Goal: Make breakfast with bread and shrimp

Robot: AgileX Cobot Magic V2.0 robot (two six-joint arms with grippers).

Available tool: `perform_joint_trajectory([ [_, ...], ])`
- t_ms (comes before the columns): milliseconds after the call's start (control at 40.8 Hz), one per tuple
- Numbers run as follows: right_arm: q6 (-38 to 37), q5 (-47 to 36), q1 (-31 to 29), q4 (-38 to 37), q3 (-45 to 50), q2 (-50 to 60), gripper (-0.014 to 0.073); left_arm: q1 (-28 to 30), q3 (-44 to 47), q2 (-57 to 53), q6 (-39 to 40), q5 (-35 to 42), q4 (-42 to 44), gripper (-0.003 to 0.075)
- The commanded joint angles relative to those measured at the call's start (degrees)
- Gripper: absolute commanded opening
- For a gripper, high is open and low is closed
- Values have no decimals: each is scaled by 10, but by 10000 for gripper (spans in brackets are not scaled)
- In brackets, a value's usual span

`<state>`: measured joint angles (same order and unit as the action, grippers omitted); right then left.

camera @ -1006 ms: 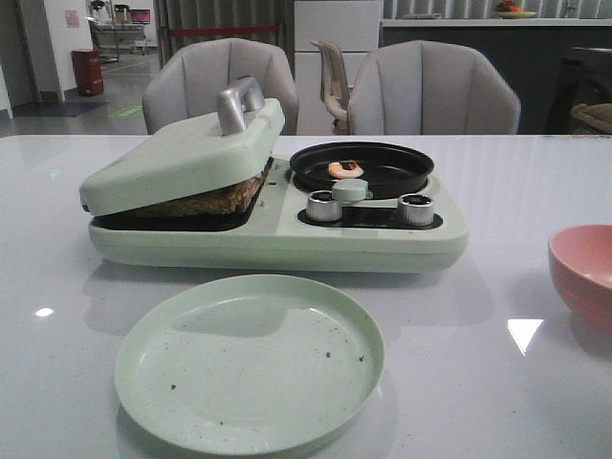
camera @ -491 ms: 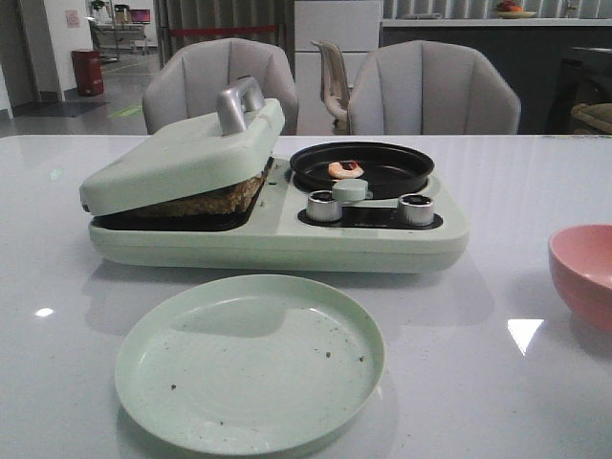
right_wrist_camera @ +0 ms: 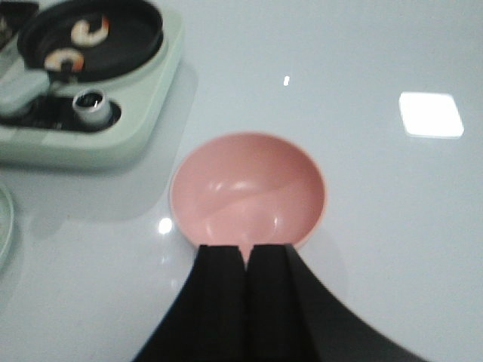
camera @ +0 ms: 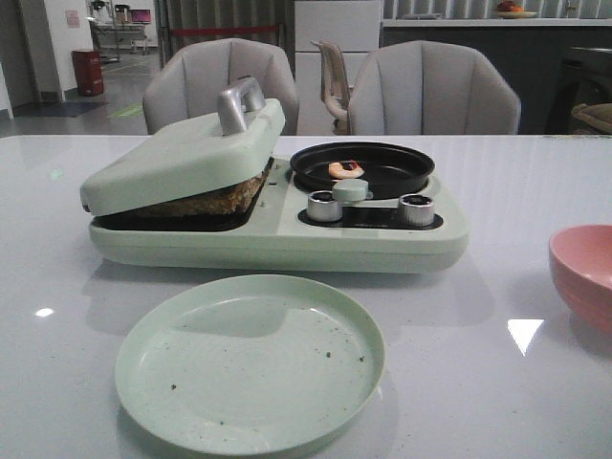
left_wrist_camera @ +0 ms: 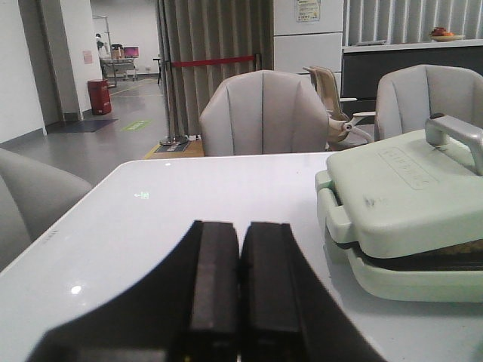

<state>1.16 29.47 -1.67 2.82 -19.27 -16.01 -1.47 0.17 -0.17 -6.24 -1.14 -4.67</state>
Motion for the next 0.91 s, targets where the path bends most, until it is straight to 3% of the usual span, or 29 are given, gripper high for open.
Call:
perform_joint_trajectory([
  [0, 3, -152, -7, -2, 42, 47, 36, -4, 3, -13, 3, 51, -4, 110],
  [98, 3, -226, -7, -2, 97, 88, 36, -4, 3, -13, 3, 51, -4, 110],
  [270, 3, -279, -7, 5, 166, 145, 36, -4, 3, -13, 3, 51, -4, 110],
  [883, 3, -291, -7, 5, 199, 179, 36, -4, 3, -12, 3, 50, -4, 110],
])
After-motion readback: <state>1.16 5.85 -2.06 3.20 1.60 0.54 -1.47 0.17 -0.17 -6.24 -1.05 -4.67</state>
